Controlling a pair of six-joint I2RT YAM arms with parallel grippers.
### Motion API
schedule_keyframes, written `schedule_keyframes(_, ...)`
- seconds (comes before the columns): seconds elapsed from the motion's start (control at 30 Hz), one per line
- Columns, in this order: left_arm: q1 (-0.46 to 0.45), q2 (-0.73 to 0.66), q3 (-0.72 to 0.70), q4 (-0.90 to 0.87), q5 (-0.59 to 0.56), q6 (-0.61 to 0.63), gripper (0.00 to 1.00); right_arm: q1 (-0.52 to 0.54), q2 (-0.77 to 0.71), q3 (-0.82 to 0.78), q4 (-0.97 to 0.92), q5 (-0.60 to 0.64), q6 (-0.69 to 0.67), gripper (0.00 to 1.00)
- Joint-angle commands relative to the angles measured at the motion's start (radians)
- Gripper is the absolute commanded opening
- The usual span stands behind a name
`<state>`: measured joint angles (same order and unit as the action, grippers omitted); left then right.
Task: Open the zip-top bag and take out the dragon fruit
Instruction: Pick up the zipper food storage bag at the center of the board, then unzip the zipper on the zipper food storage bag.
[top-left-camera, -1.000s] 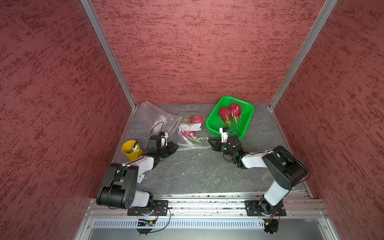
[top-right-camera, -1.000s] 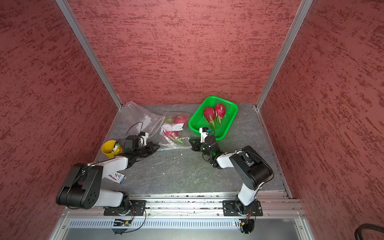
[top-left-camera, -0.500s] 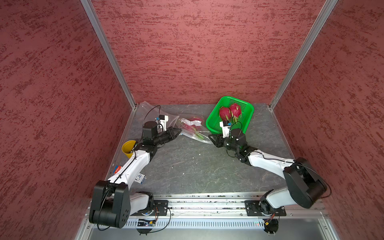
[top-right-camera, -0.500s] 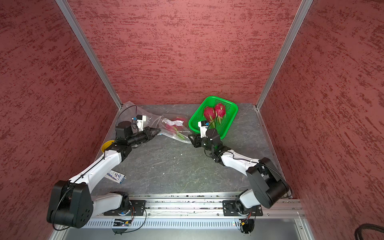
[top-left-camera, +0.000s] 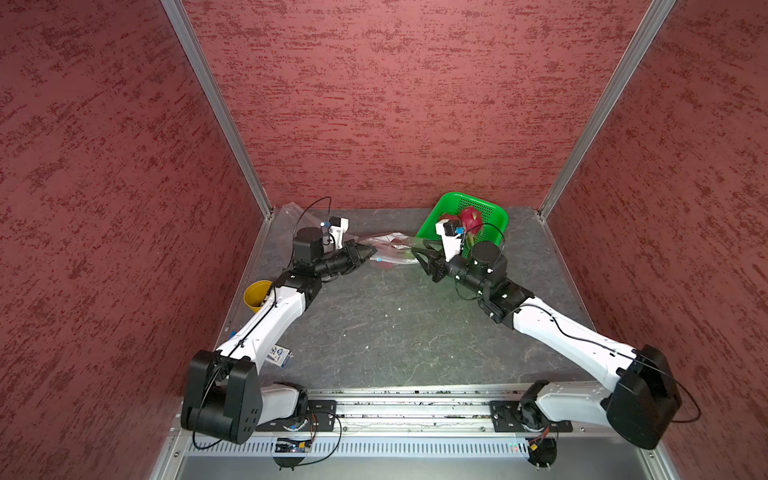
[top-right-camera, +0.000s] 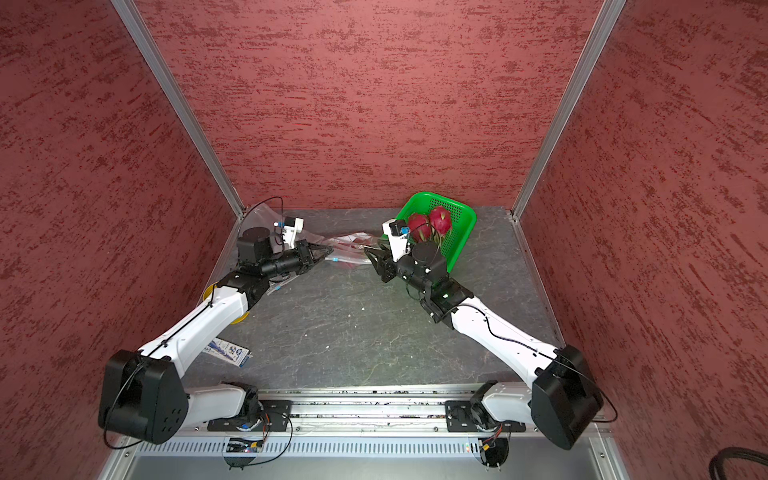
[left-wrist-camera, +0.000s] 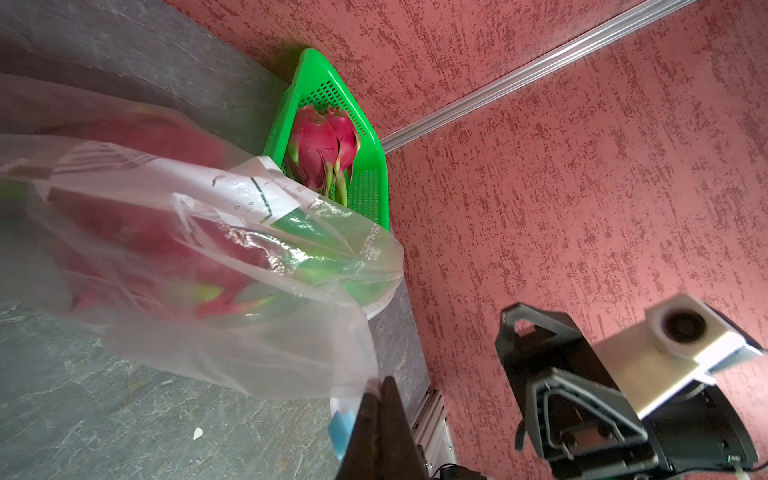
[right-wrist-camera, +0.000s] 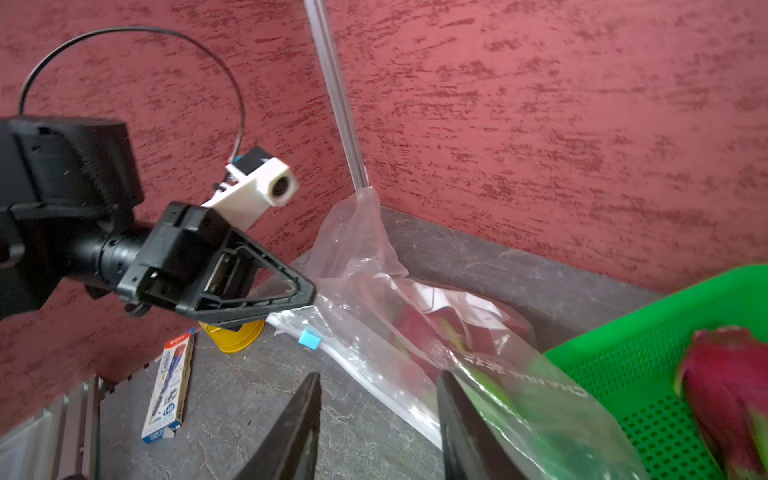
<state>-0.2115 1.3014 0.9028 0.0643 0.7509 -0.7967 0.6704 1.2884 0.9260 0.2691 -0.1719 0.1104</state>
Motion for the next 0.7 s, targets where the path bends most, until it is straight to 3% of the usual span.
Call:
schedule_keyframes(0.0,-0.011,0.015,0.021,-0.015,0.010,-0.030,0.00,0.041,0.040,0.012,0.089,0.047,-0.132,0.43)
schedule_keyframes(0.4,-0.016,0.068,0.012,0.075,0.023,-0.114,0.00,0.131,0.217,-0.047,0.383,0.087,-0.351,0.35)
schedule_keyframes(0.67,-0.014,0.111,0.022,0.112,0.049,-0.140,0.00,0.193,0.282,-0.075,0.454,0.180,-0.470,0.33)
